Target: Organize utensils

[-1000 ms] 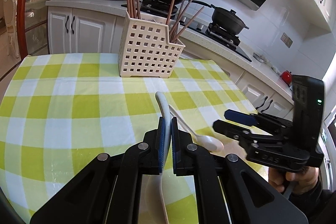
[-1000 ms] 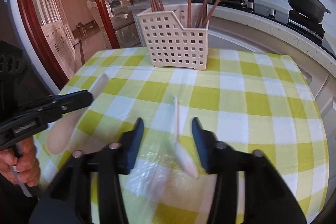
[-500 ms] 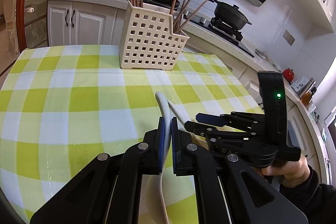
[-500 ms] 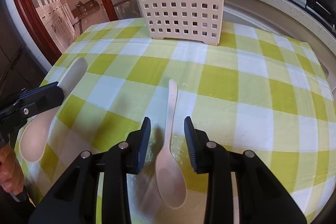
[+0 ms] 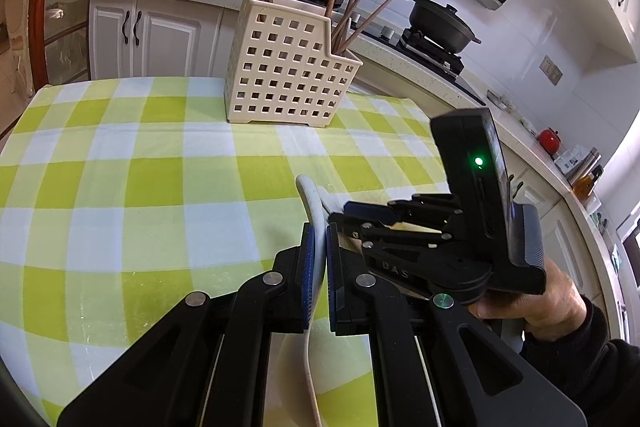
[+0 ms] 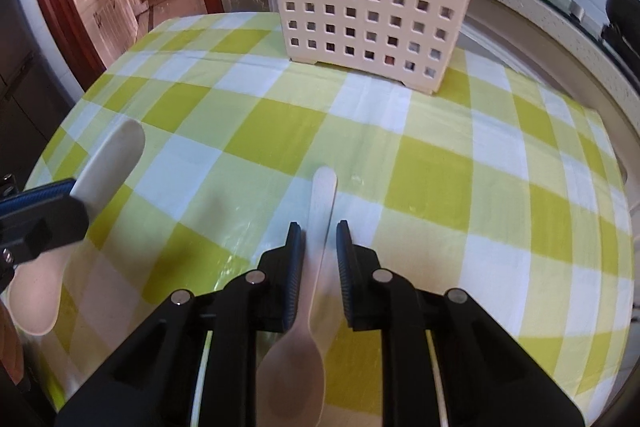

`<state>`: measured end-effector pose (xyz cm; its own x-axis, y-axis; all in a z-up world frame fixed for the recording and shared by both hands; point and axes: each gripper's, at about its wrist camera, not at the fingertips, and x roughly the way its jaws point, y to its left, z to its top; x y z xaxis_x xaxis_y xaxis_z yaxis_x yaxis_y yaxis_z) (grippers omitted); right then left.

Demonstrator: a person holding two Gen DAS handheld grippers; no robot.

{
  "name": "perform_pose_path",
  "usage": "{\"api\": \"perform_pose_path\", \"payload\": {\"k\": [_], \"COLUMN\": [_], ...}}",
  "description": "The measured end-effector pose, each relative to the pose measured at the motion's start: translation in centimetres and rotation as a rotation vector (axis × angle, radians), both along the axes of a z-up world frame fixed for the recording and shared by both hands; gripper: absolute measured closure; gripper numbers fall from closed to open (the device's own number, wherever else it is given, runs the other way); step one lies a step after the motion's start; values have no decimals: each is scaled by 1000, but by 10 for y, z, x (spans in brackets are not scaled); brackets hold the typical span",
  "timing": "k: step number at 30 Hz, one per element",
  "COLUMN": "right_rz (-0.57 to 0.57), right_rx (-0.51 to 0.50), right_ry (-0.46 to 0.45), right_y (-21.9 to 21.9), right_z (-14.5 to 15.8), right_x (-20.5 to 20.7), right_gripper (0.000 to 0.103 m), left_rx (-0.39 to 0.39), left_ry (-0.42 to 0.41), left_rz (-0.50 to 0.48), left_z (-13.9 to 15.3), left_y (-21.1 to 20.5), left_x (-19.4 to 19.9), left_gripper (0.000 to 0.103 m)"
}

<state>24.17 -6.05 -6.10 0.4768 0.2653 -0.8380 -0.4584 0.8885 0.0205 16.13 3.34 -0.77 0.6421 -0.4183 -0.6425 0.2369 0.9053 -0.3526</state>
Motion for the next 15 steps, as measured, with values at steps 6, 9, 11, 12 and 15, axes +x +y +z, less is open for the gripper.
{"api": "perform_pose_path", "payload": {"k": [6, 9, 11, 12, 15], "right_rz": [-8, -16, -21, -24, -29], "right_rx": [23, 54, 63, 72, 85], "right_ry": [0, -26, -50, -62, -93], "right_y": [-3, -9, -13, -16, -21], "right_z": [3, 13, 22, 27, 39], "right_x": [2, -4, -9, -12, -20], "right_gripper": [92, 92, 92, 92, 92], "left_rx": [0, -3, -9, -14, -16], "left_ry": [-10, -11, -18, -26, -38], "left_rz": [16, 27, 33, 33, 31], "left_z": [4, 5, 6, 7, 10], "left_y": [6, 9, 10, 10, 8], "left_x": [0, 0, 0, 0, -1], "left_gripper": [99, 99, 99, 99, 99]}}
